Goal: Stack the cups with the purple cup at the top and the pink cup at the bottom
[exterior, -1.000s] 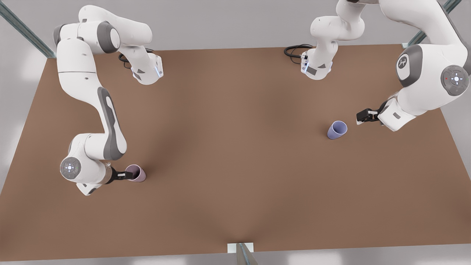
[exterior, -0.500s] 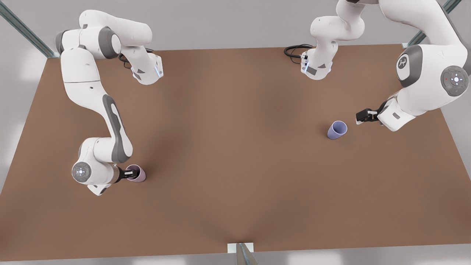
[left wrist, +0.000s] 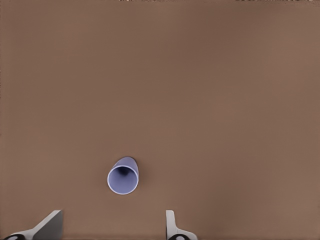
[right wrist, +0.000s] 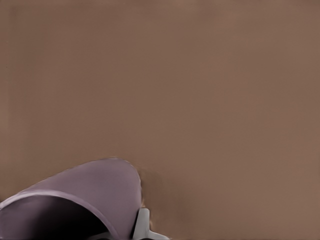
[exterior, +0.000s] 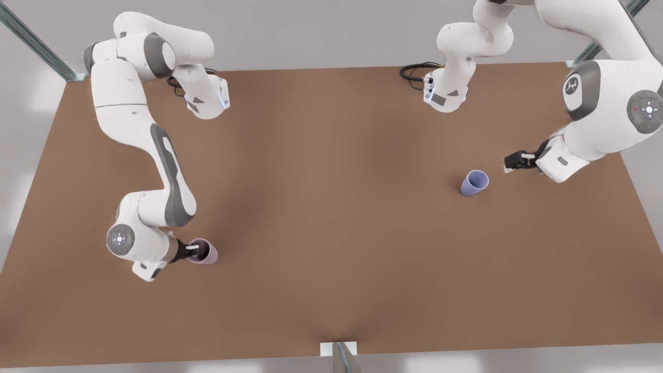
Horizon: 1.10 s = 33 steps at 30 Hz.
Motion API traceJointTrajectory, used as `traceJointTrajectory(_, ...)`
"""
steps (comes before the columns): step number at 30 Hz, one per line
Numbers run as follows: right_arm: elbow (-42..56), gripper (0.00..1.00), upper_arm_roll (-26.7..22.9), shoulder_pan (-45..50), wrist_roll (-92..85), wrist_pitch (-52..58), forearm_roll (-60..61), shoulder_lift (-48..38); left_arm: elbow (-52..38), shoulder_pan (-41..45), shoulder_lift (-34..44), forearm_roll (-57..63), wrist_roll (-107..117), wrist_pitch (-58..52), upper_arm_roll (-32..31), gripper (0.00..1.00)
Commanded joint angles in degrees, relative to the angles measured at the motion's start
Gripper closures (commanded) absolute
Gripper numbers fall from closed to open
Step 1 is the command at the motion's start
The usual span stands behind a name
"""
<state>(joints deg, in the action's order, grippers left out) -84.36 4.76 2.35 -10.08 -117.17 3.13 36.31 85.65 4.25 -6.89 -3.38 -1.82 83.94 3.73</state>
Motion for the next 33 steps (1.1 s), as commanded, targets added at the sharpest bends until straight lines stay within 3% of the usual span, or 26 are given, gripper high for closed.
traceJointTrajectory(1,3.32,0.79,0.34,4.06,15.42,6.86,-0.14,-0.1,-0.04,-0.12,0.12,0.13,-0.11,-1.58,0.22,0.0)
traceJointTrajectory(5,9.3,0.79,0.34,14.86,34.84,9.49,0.03,1.74,-0.04,-0.12,0.3,0.04,-0.2,-2.81,0.22,0.0)
traceJointTrajectory(8,26.24,0.79,0.43,23.66,51.81,14.06,0.21,11.13,0.05,-0.12,0.21,0.04,-0.11,-2.81,0.22,0.0)
traceJointTrajectory(10,37.96,0.79,5.08,25.07,60.34,12.49,0.12,20.28,0.04,-0.12,0.04,-0.22,-0.02,-2.99,0.22,0.0)
traceJointTrajectory(13,39.45,0.79,7.63,26.92,63.07,-5.26,0.38,24.07,0.05,-0.12,-0.23,-0.13,-0.11,-2.55,0.31,0.0)
traceJointTrajectory(14,40.33,0.79,10.62,27.01,63.16,-9.22,0.91,25.65,0.05,-0.12,-0.14,-0.05,-0.02,-2.55,0.31,0.0)
traceJointTrajectory(18,42.17,0.79,11.06,27.53,62.9,-20.29,0.91,28.72,0.66,-0.12,1.35,0.13,-0.02,-4.75,-0.13,0.0)
traceJointTrajectory(23,42.44,0.79,10.71,30.08,62.37,-18.01,0.47,29.34,1.36,-0.04,-0.31,-0.05,0.07,-6.59,-0.48,0.0)
traceJointTrajectory(28,42.26,0.79,8.08,34.39,62.28,-15.99,-1.02,29.52,20.08,-0.12,-1.81,0.13,-0.29,15.2,-0.48,0.0)
traceJointTrajectory(33,42.0,0.79,7.2,34.56,57.54,-4.3,-4.8,29.43,30.1,-1.53,-1.63,2.59,-5.3,24.7,0.92,0.0)
